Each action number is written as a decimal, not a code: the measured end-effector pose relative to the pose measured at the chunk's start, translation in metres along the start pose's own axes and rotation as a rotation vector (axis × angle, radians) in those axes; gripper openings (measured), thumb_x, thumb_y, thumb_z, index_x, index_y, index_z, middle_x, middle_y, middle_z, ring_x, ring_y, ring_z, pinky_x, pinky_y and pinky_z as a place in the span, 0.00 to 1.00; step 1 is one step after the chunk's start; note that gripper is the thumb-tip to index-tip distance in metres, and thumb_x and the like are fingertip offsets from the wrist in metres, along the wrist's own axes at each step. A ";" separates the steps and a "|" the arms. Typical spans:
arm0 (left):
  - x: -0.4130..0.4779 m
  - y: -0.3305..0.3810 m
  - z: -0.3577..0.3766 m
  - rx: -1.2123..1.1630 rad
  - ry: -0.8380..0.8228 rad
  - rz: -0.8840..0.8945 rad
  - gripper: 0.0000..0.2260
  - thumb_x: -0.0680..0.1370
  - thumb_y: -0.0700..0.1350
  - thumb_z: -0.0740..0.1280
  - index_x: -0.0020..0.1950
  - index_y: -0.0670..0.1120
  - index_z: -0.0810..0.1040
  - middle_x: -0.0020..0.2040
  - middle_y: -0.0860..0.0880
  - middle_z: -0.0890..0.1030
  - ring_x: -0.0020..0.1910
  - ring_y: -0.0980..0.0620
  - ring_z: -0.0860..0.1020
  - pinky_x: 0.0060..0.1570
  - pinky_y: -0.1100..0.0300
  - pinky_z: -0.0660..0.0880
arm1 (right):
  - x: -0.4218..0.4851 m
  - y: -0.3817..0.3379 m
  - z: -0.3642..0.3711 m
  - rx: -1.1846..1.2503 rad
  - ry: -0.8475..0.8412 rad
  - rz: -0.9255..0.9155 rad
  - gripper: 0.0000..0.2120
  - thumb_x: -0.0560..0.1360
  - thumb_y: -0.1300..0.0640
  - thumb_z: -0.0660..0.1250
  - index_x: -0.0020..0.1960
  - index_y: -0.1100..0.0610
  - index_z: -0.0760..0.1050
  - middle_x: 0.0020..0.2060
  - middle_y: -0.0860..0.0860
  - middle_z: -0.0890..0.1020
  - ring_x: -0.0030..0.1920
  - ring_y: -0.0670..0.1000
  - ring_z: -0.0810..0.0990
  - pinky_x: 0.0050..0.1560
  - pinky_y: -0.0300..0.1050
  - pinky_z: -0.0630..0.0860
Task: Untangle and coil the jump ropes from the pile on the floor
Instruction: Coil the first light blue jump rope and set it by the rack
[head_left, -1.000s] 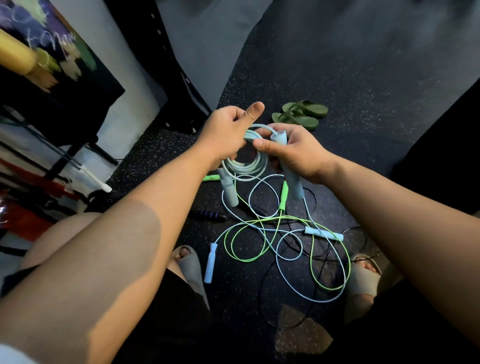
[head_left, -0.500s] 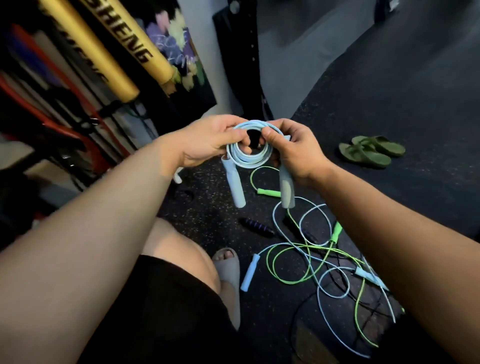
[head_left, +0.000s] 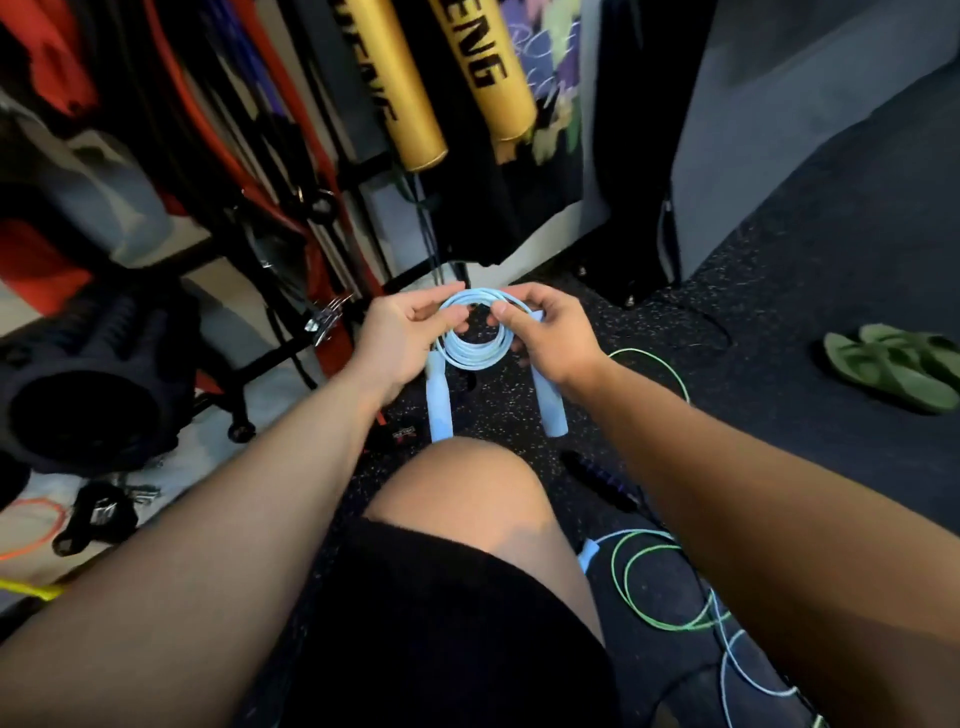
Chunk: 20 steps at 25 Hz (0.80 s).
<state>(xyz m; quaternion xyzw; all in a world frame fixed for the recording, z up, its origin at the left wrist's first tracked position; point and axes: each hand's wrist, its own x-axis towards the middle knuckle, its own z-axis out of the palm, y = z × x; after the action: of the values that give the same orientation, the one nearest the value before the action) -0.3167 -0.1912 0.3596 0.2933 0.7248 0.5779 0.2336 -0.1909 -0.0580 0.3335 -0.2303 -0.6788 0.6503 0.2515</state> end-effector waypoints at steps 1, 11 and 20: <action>0.002 -0.013 -0.007 0.003 0.043 -0.007 0.16 0.77 0.36 0.73 0.64 0.43 0.81 0.49 0.48 0.87 0.47 0.53 0.85 0.56 0.60 0.79 | 0.006 0.008 0.012 -0.002 -0.012 0.009 0.08 0.79 0.58 0.69 0.55 0.61 0.80 0.40 0.51 0.84 0.30 0.39 0.76 0.32 0.35 0.73; 0.024 -0.118 -0.063 0.087 0.285 -0.091 0.14 0.80 0.39 0.70 0.65 0.46 0.82 0.51 0.57 0.85 0.50 0.59 0.84 0.62 0.56 0.78 | 0.070 0.080 0.099 -0.060 -0.200 0.120 0.07 0.79 0.56 0.70 0.55 0.57 0.81 0.42 0.51 0.85 0.36 0.39 0.80 0.37 0.33 0.75; 0.053 -0.152 -0.072 0.082 0.394 -0.145 0.12 0.79 0.43 0.72 0.62 0.50 0.84 0.57 0.53 0.85 0.58 0.56 0.82 0.67 0.56 0.75 | 0.112 0.116 0.119 -0.123 -0.242 0.075 0.10 0.78 0.55 0.70 0.57 0.58 0.81 0.43 0.49 0.85 0.36 0.37 0.79 0.40 0.34 0.74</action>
<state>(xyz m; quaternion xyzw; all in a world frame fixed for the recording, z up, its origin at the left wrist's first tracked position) -0.4272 -0.2296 0.2272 0.1310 0.7985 0.5758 0.1165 -0.3552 -0.0720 0.2193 -0.1907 -0.7337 0.6393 0.1288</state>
